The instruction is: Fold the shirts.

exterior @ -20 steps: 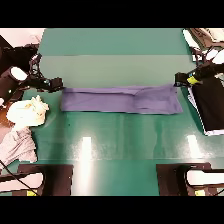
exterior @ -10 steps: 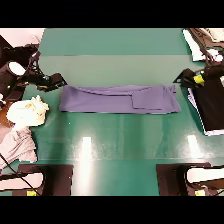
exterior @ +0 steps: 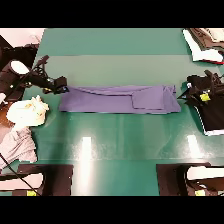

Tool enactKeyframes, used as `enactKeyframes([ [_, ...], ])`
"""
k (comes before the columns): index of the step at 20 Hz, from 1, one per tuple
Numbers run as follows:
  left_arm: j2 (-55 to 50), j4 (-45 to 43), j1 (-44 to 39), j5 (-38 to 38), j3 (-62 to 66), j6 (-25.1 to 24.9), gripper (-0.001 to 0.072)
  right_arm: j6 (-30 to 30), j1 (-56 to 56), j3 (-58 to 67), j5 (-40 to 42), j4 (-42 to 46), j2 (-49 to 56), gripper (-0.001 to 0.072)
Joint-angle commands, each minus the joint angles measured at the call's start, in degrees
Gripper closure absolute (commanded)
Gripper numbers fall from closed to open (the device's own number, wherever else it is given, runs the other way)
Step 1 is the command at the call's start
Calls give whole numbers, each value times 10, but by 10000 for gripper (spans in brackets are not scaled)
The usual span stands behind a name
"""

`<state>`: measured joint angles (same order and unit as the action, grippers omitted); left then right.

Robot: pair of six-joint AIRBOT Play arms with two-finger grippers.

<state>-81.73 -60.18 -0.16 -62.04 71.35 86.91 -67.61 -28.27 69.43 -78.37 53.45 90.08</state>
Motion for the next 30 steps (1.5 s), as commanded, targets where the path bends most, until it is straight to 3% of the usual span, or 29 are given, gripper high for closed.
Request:
enactKeyframes([
  [1,0,6,-46,0,1,-4,684,45,-7,-9,3,-61,37,56],
  [12,-1,7,-129,16,0,-3,685,73,45,-9,55,-75,76,77],
  [13,-1,6,-132,15,0,-3,685,77,54,-9,60,-75,76,137],
  [15,-1,7,-138,15,0,-3,685,78,69,-9,64,-75,76,182],
  [16,-1,6,-141,16,0,-3,685,80,75,-9,64,-75,76,327],
  [18,-1,7,-147,16,0,-3,685,94,80,-9,64,-75,76,467],
  [19,-1,6,-150,15,0,-3,685,103,80,-9,63,-80,76,613],
  [20,-1,5,-153,16,0,-3,685,115,80,-9,60,-96,76,694],
  [26,-20,7,-195,74,18,2,686,135,76,-8,35,-149,22,698],
  [30,-104,9,-230,76,103,1,686,76,98,47,-26,-148,-20,699],
])
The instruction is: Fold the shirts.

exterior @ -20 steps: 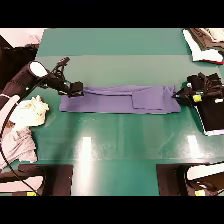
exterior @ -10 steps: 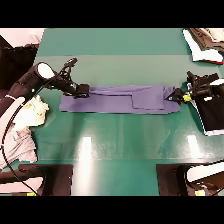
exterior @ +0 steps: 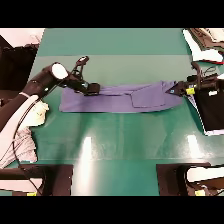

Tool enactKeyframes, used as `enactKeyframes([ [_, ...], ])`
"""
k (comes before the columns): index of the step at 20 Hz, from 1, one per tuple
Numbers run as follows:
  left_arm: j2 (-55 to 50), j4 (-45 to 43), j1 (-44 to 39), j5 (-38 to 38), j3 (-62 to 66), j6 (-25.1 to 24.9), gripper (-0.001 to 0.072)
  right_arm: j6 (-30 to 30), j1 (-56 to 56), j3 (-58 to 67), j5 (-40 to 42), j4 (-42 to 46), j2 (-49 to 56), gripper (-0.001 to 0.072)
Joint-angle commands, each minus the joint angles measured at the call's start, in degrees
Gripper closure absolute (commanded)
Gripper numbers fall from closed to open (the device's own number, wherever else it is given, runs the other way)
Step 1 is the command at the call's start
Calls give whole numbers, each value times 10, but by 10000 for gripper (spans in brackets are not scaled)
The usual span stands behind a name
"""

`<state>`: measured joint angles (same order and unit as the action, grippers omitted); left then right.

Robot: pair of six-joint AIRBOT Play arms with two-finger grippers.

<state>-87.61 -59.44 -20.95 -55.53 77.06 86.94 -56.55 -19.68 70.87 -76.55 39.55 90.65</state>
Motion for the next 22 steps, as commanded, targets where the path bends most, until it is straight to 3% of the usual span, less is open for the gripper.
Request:
enactKeyframes([
  [1,-70,7,-30,10,71,1,686,-54,23,59,-63,-9,-30,699],
  [5,-166,18,-63,16,163,1,685,-122,95,171,-105,-10,-35,699],
  [10,-234,30,-79,23,192,1,685,-156,205,289,-97,-9,-35,699],
  [19,-223,21,-69,13,195,-1,686,-169,322,367,-59,40,-31,699],
  [22,-187,-35,-52,-8,195,-3,686,-169,342,368,-55,40,-15,699],
])
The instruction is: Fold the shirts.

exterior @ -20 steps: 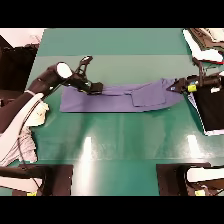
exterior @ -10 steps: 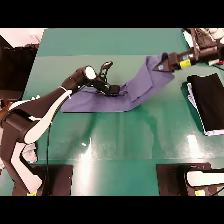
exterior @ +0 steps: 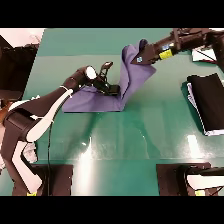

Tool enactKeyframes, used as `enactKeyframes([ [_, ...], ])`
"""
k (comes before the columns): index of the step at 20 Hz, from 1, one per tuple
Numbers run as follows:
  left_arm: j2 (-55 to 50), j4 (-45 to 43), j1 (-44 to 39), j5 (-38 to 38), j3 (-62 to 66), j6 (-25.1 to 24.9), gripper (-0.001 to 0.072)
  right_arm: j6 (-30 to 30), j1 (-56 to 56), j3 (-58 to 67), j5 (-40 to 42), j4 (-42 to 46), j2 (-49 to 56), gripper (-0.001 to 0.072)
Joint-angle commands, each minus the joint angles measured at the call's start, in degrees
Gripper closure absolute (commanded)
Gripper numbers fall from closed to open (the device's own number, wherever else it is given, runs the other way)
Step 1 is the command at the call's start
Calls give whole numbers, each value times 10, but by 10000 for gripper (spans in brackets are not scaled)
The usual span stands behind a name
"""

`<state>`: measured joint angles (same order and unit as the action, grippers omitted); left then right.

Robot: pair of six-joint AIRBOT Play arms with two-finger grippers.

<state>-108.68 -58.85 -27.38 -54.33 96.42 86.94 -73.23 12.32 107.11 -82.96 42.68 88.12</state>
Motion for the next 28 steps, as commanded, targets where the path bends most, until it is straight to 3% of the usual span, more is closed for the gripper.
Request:
enactKeyframes([
  [1,43,-66,21,-28,1,-3,686,-2,31,5,11,8,17,700],
  [6,163,-179,101,-81,1,-5,685,-2,85,41,31,8,75,700],
  [9,238,-214,166,-133,1,-34,685,-2,130,115,50,8,143,699],
  [12,297,-223,221,-178,1,-46,685,-1,177,108,146,6,192,697],
  [15,334,-222,252,-185,1,-46,685,59,232,94,256,-10,242,694],
  [16,341,-222,254,-186,1,-44,685,92,250,111,272,-33,266,663],
  [18,344,-216,254,-188,1,-44,684,125,287,141,332,-58,306,209],
  [19,343,-213,254,-190,1,-44,685,125,302,142,361,-56,313,98],
  [20,343,-213,254,-190,1,-44,685,129,311,136,371,-56,314,56],
  [22,343,-213,254,-195,1,-44,684,129,308,95,367,-41,282,48],
  [25,343,-213,254,-208,1,-44,684,85,254,17,302,13,200,114],
  [28,343,-200,254,-207,-4,-44,684,66,168,-75,225,50,128,119],
])
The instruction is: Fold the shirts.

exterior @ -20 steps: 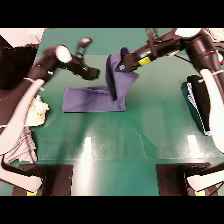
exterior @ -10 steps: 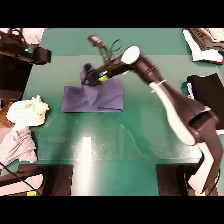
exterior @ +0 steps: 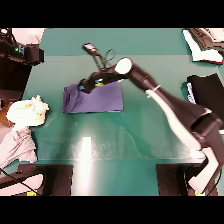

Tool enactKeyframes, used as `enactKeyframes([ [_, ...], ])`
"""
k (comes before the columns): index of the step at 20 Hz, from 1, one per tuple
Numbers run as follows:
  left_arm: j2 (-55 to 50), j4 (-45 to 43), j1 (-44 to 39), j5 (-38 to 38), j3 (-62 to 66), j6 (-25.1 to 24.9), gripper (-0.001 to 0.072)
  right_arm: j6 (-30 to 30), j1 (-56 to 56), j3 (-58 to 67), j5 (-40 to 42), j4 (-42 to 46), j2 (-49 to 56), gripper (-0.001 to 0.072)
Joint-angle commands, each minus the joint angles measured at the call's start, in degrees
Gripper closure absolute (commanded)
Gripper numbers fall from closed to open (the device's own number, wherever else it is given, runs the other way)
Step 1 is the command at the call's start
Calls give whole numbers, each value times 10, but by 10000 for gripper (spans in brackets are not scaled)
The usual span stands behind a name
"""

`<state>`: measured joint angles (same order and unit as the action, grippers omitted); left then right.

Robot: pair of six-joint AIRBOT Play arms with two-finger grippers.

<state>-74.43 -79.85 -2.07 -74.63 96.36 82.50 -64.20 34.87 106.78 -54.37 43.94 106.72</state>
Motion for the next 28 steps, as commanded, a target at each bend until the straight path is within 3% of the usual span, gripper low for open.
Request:
enactKeyframes([
  [1,1,17,1,-4,-7,0,684,-33,-87,-108,-72,41,-78,119],
  [5,-1,42,1,0,-18,0,684,-78,-196,-245,-82,34,-131,116],
  [7,-3,53,1,7,-18,0,684,-78,-226,-289,-75,5,-130,11],
  [9,-3,62,1,16,-18,0,685,-78,-234,-315,-61,-32,-113,11],
  [19,-3,69,1,10,-18,0,684,-78,-137,-153,-88,-139,75,23],
  [20,-3,69,1,8,-18,0,685,-78,-128,-141,-86,-143,85,93],
  [22,-3,68,1,4,-18,-1,684,-76,-112,-129,-69,-143,92,298],
  [23,-3,69,1,5,-18,0,684,-69,-108,-129,-57,-143,90,435],
  [24,-3,69,1,4,-18,0,684,-56,-105,-129,-51,-144,89,619],
  [25,-3,69,1,4,-18,0,684,-39,-105,-129,-51,-144,86,693],
  [28,-3,69,1,0,-18,0,684,-29,-123,-130,-56,-137,52,697],
])
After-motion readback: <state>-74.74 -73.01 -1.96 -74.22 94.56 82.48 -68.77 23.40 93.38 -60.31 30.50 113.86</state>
